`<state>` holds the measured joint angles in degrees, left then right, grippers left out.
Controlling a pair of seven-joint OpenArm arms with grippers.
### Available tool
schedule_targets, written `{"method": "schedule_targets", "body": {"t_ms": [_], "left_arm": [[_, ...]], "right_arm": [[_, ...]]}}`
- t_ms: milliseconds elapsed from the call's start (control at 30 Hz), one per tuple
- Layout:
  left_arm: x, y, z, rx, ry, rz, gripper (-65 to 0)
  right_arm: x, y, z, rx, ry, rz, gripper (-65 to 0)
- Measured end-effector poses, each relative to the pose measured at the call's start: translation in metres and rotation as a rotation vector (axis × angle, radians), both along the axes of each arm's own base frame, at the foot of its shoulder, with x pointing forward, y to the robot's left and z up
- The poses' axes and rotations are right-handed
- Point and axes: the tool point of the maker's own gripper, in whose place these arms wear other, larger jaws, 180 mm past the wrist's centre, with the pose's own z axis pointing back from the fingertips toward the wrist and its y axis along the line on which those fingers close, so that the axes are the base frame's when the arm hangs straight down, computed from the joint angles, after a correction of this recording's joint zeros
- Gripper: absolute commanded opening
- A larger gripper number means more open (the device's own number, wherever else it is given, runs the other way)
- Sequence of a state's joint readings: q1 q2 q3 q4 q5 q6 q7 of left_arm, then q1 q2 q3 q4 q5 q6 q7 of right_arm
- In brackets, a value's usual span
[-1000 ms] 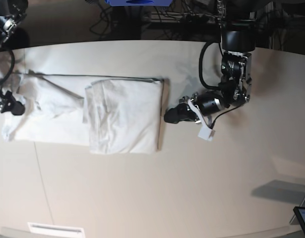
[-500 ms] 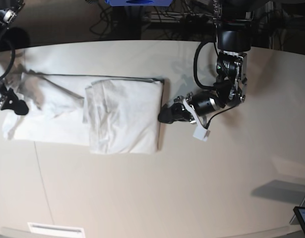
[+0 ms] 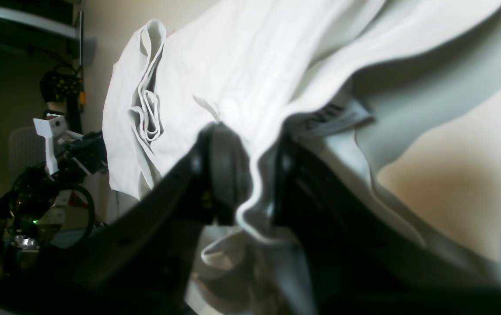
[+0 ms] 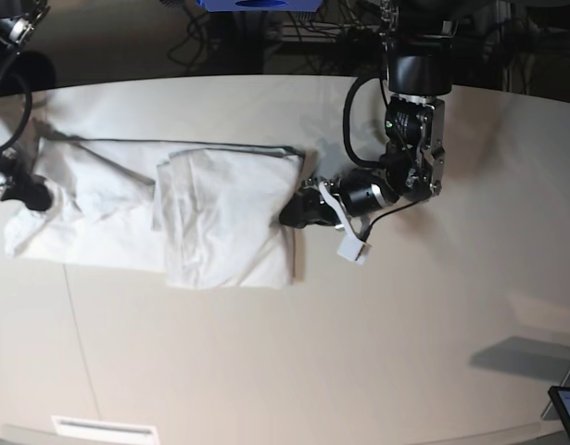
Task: Fold the T-shirt properly
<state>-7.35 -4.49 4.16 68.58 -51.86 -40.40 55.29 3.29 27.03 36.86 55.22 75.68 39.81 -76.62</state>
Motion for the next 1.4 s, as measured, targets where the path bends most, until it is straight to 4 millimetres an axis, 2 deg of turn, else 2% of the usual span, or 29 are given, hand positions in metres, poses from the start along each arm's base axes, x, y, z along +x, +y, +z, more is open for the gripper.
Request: {"method": "schedule_targets", "body": {"t_ms": [33, 233, 300, 433, 533, 633, 700, 867, 1000, 1133, 1300, 1400], "left_arm": [[0.000, 0.000, 0.000, -0.001, 0.000, 0.000, -65.0], [0.000, -0.002, 0.000, 0.000, 0.001, -0.003, -65.0], [0.000, -0.003, 0.000, -0.002, 0.000, -0.004, -65.0], [-0.003, -0.010, 0.000, 0.002, 0.001, -0.030, -65.0], [-0.012, -0.031, -0.001, 0.001, 0.001, -0.098, -65.0], [-0.017, -0.055, 0.003, -0.032, 0.004, -0.133, -65.0], [-0.016, -0.062, 0.006, -0.039, 0.003, -0.147, -65.0], [-0.012, -0.065, 0.007, -0.030, 0.008, -0.154, -65.0], [-0.007, -0.064, 0.008, -0.022, 0.008, -0.153, -65.0], [-0.008, -0.065, 0.007, -0.017, 0.010, -0.158, -65.0], [-0.014, -0.087, 0.012, -0.012, -0.006, -0.234, -65.0], [-0.015, -0.096, 0.015, -0.018, -0.008, -0.249, -65.0]], "right_arm": [[0.000, 0.000, 0.000, 0.000, 0.000, 0.000, -65.0], [0.001, -0.003, -0.001, 0.055, 0.085, -0.078, -64.9], [0.006, -0.002, 0.013, 0.003, 0.053, -0.056, -64.9], [0.026, -0.003, 0.056, -0.026, -0.035, -0.091, -64.9], [0.027, 0.000, 0.063, -0.026, -0.016, -0.113, -64.9], [0.027, 0.008, 0.068, -0.017, -0.008, -0.117, -64.9], [0.027, 0.015, 0.069, -0.036, -0.010, -0.090, -64.9], [0.029, 0.045, 0.070, -0.068, -0.012, 0.013, -64.9], [0.032, 0.053, 0.077, -0.082, -0.048, 0.021, -64.9], [0.032, 0.071, 0.073, -0.064, -0.047, 0.061, -64.9], [0.033, 0.102, 0.081, -0.106, -0.088, 0.137, -64.9], [0.032, 0.110, 0.076, -0.226, -0.081, 0.143, -64.9]]}}
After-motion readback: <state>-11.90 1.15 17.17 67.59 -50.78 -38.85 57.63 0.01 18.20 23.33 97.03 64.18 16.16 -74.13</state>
